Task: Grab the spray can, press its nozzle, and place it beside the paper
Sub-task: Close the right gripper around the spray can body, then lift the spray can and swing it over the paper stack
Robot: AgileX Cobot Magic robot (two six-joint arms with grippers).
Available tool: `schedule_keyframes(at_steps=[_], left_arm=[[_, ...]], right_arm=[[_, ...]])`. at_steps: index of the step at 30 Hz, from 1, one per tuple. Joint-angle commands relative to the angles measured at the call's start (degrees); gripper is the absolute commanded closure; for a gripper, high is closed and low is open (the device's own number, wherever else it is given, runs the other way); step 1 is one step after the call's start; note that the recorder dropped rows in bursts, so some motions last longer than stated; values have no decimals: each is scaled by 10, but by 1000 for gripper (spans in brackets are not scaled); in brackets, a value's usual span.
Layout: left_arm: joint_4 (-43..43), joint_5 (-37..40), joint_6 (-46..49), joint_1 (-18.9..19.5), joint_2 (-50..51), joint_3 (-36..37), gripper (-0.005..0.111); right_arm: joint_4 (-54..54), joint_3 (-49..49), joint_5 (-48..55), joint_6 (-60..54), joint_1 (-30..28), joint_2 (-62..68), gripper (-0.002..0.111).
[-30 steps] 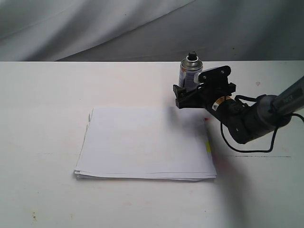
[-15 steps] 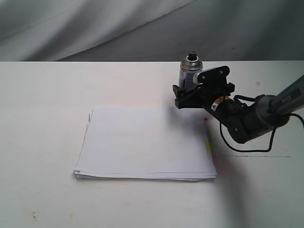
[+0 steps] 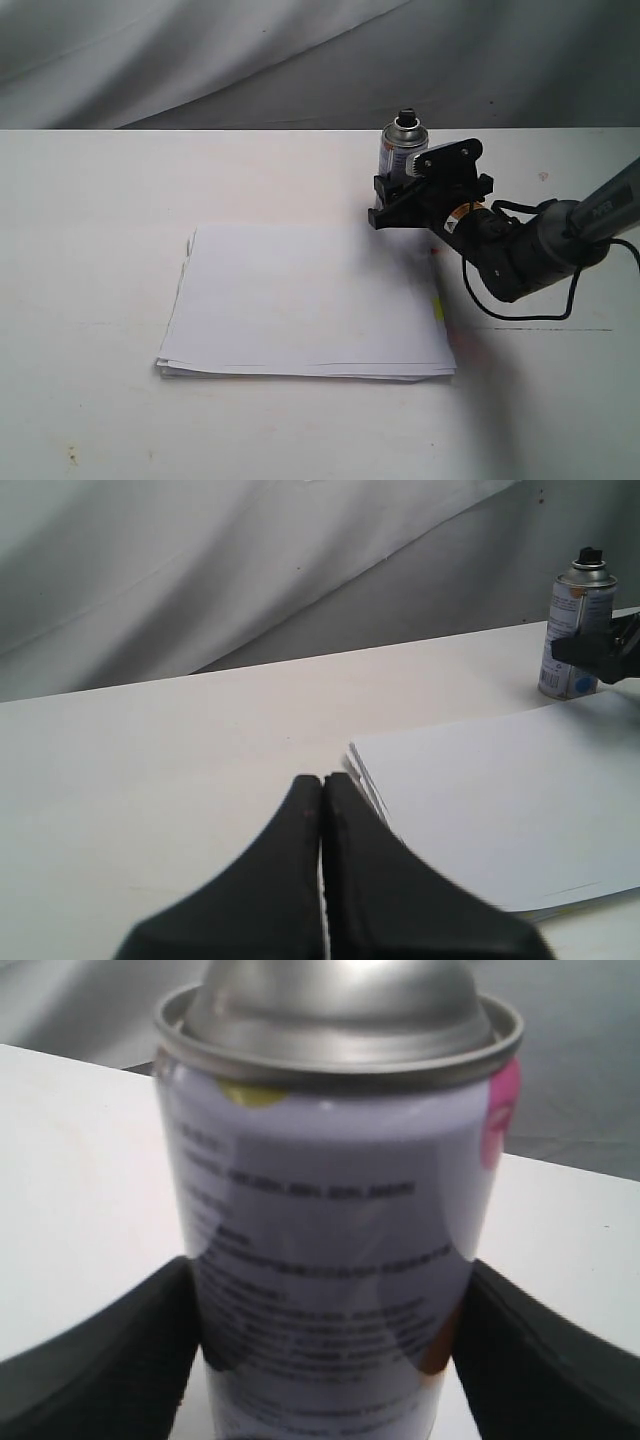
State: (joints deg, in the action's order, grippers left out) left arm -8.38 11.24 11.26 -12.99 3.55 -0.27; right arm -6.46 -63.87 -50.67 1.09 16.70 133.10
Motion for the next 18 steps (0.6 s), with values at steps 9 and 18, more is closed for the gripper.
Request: schedule_keyframes(at_steps=[9,18], left_arm=[[0,-7,-4,-3,-2,3,107],[0,-7,-2,-3,-2,3,107]], right_arm=[[-24,-2,210,-19,-1,-148,108],[-43,48,375,-19,8,-370,108]])
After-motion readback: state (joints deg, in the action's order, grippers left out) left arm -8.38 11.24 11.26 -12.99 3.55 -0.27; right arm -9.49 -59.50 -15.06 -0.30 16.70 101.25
